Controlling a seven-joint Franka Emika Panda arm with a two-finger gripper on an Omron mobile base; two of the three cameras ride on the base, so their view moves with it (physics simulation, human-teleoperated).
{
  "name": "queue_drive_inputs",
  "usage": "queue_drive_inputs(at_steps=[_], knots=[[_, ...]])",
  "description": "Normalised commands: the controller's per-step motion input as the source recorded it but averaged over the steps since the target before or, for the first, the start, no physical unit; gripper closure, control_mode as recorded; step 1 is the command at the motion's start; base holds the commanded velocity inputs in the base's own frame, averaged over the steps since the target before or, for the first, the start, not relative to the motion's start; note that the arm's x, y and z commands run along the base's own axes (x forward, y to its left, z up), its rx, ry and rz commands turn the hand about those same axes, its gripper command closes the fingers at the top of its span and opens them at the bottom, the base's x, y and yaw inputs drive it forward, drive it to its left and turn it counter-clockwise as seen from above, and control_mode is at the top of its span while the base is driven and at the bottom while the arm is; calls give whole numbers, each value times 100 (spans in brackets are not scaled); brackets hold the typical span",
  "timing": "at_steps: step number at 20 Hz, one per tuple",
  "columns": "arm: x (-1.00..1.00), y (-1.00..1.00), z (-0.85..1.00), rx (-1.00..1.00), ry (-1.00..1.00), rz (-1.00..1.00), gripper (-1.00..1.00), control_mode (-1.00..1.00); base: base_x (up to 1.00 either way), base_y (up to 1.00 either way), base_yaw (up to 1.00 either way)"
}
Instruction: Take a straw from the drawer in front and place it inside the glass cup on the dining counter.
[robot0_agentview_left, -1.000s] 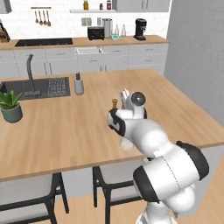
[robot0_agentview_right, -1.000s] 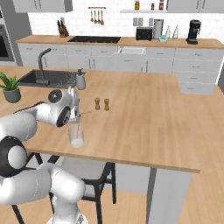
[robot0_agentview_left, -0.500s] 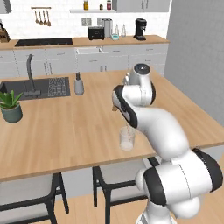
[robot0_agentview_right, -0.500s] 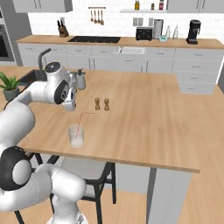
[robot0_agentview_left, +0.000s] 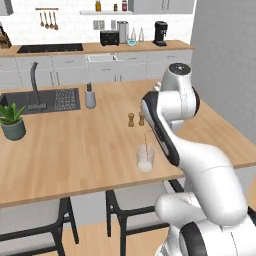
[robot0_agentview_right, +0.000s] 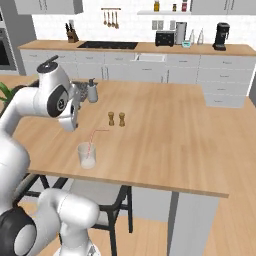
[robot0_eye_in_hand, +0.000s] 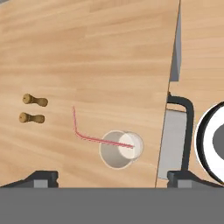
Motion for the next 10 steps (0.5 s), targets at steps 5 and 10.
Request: queue_drive_inputs(at_steps=[5, 10], knots=[[-100, -37, 0, 0, -6, 0, -100, -100, 0, 0, 0], [-96, -40, 0, 0, -1, 0, -100, -100, 0, 0, 0]])
